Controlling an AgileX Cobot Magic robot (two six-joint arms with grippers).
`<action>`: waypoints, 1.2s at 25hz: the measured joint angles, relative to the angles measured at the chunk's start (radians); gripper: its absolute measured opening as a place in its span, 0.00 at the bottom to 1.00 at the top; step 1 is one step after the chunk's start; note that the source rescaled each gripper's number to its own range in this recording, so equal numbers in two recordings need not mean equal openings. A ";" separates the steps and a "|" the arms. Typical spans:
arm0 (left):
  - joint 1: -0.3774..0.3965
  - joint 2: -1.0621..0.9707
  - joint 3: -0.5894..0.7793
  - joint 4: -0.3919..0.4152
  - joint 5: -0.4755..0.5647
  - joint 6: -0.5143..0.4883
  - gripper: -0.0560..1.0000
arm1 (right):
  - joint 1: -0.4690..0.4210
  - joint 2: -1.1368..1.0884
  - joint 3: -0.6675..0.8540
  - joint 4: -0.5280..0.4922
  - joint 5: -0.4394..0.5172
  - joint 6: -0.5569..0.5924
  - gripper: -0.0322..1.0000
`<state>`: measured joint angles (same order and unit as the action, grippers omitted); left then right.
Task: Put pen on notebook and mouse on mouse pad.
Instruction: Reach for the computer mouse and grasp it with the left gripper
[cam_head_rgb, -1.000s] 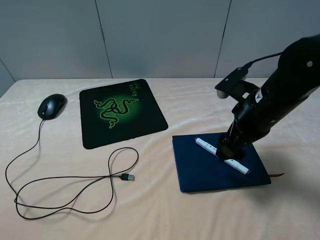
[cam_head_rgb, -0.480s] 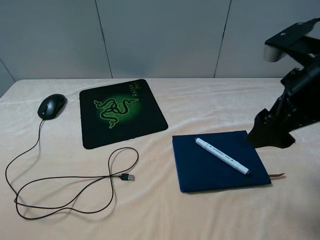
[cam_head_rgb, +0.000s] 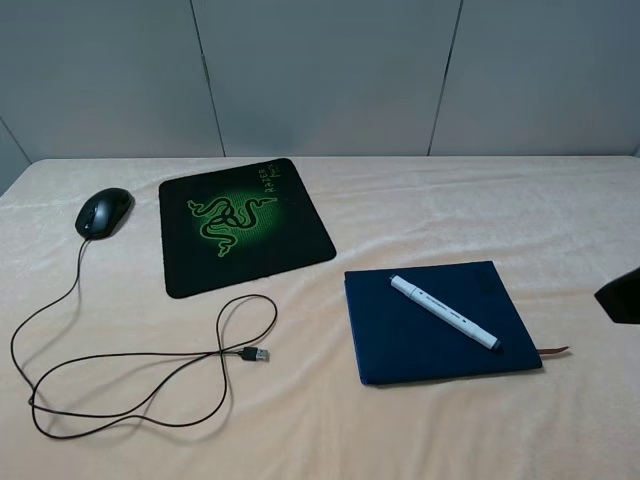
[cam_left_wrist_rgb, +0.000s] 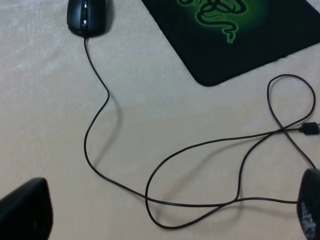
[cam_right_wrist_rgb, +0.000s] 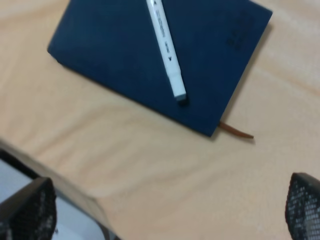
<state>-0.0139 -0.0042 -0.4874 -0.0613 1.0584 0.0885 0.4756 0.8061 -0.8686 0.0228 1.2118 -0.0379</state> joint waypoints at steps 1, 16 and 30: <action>0.000 0.000 0.000 0.000 0.000 0.000 0.96 | 0.000 -0.029 0.000 0.000 0.000 0.007 1.00; 0.000 0.000 0.000 0.000 0.000 0.000 0.96 | -0.028 -0.403 0.235 0.007 -0.009 0.065 1.00; 0.000 0.000 0.000 0.000 0.000 0.000 0.96 | -0.342 -0.758 0.341 0.009 -0.127 0.065 1.00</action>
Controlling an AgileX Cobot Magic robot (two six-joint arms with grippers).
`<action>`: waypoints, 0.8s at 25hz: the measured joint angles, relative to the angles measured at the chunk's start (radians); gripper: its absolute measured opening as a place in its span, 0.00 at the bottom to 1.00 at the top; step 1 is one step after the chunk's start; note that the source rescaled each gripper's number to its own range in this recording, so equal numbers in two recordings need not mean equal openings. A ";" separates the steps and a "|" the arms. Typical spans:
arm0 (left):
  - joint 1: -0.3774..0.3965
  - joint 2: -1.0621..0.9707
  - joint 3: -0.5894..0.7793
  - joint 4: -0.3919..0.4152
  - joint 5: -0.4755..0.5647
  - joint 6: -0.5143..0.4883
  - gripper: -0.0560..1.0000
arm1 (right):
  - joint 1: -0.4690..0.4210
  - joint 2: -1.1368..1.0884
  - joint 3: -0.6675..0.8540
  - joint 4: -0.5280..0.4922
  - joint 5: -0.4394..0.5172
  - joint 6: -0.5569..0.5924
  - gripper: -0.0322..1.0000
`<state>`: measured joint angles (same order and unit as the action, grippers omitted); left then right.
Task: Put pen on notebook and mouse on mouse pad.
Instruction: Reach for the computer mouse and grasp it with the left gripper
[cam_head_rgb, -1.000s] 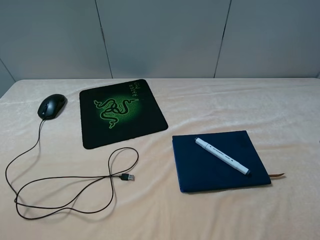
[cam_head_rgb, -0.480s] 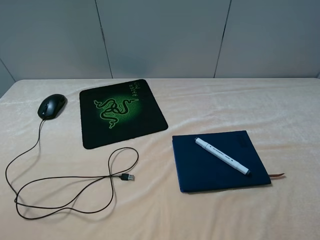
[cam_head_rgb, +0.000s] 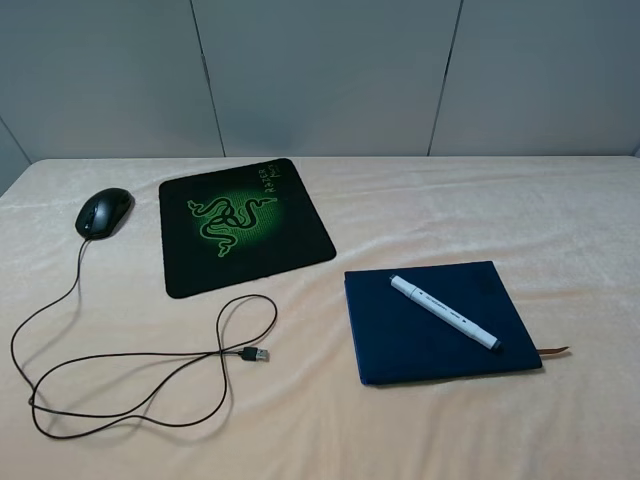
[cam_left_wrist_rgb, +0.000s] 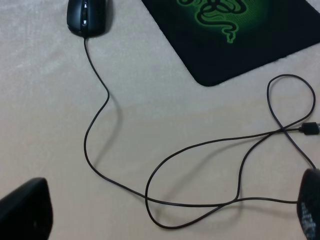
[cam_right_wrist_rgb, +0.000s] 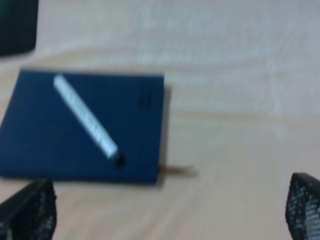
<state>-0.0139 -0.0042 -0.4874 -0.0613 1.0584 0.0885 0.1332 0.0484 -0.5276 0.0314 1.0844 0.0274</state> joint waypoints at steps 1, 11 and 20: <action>0.000 0.000 0.000 0.000 0.000 0.000 0.96 | -0.013 -0.032 0.001 -0.003 -0.008 0.000 1.00; 0.000 0.000 0.000 0.000 0.000 0.000 0.96 | -0.045 -0.053 0.037 -0.031 -0.052 0.000 1.00; 0.000 0.000 0.000 0.000 0.000 -0.001 0.96 | -0.045 -0.053 0.037 -0.031 -0.055 0.000 1.00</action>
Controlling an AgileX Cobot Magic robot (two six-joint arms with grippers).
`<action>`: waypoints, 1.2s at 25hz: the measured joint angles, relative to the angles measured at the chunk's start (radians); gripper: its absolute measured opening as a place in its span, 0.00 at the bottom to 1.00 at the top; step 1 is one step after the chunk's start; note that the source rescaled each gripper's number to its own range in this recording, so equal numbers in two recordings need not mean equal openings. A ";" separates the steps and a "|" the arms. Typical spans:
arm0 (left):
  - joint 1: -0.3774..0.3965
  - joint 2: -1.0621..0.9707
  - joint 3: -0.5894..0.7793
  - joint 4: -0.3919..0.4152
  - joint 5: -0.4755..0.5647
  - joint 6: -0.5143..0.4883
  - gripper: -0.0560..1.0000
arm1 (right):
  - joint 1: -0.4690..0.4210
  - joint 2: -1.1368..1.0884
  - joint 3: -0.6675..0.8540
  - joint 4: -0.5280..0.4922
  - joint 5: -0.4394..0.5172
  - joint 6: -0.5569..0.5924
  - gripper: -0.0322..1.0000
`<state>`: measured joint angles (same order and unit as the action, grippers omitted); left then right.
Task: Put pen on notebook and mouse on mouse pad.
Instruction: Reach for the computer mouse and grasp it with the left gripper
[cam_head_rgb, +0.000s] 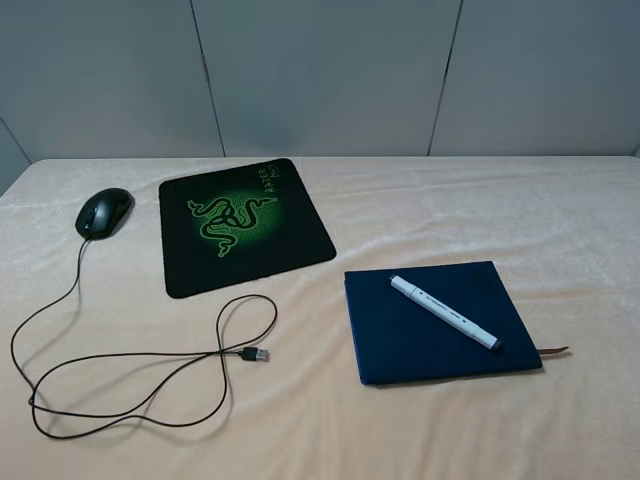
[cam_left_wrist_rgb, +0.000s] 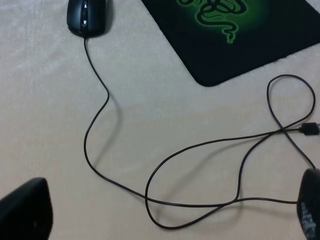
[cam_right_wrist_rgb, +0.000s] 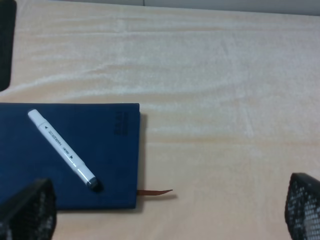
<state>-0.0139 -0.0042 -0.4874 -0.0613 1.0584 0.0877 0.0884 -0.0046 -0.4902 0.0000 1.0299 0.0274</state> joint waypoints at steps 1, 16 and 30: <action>0.000 0.000 0.000 0.000 0.000 0.000 0.96 | 0.000 0.000 0.000 0.000 0.000 0.000 1.00; 0.000 0.000 0.000 0.000 0.000 0.000 0.96 | 0.000 0.000 0.000 0.000 0.000 0.000 1.00; 0.000 0.000 0.000 0.000 0.000 0.000 0.96 | 0.000 0.000 0.000 0.000 0.000 0.000 1.00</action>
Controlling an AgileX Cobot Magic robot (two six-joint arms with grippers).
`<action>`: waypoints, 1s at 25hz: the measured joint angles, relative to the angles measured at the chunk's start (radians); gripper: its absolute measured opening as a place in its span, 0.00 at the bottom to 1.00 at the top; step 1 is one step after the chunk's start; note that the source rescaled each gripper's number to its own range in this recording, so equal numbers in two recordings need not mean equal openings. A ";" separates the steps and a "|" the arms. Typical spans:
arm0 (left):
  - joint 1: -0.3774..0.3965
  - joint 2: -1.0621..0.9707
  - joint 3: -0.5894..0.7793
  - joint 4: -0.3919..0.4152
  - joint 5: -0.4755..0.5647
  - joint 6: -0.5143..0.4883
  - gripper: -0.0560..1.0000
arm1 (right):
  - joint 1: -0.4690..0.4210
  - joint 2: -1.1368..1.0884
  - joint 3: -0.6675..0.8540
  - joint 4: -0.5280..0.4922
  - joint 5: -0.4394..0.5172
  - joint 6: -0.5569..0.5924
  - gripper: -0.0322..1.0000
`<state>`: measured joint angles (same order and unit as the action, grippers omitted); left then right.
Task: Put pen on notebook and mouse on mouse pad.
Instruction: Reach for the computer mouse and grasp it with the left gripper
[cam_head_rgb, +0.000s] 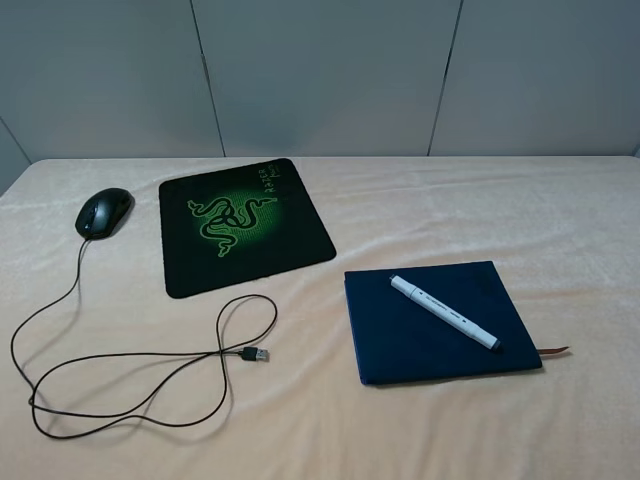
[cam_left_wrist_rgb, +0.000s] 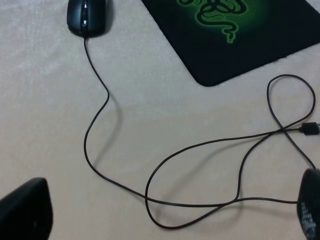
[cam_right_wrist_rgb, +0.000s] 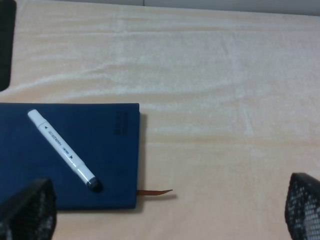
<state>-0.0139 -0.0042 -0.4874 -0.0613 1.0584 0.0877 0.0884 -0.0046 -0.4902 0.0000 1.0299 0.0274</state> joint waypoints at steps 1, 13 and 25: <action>0.000 0.000 0.000 0.000 0.000 0.000 0.96 | 0.000 0.000 0.000 0.000 0.000 0.000 1.00; 0.000 0.000 0.000 0.000 0.000 0.000 0.96 | 0.000 0.000 0.000 0.000 0.000 0.000 1.00; 0.000 0.203 -0.176 0.071 0.035 -0.072 0.96 | 0.000 0.000 0.000 0.000 0.000 0.000 1.00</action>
<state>-0.0139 0.1989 -0.6637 0.0100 1.0931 0.0157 0.0884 -0.0046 -0.4902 0.0000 1.0299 0.0274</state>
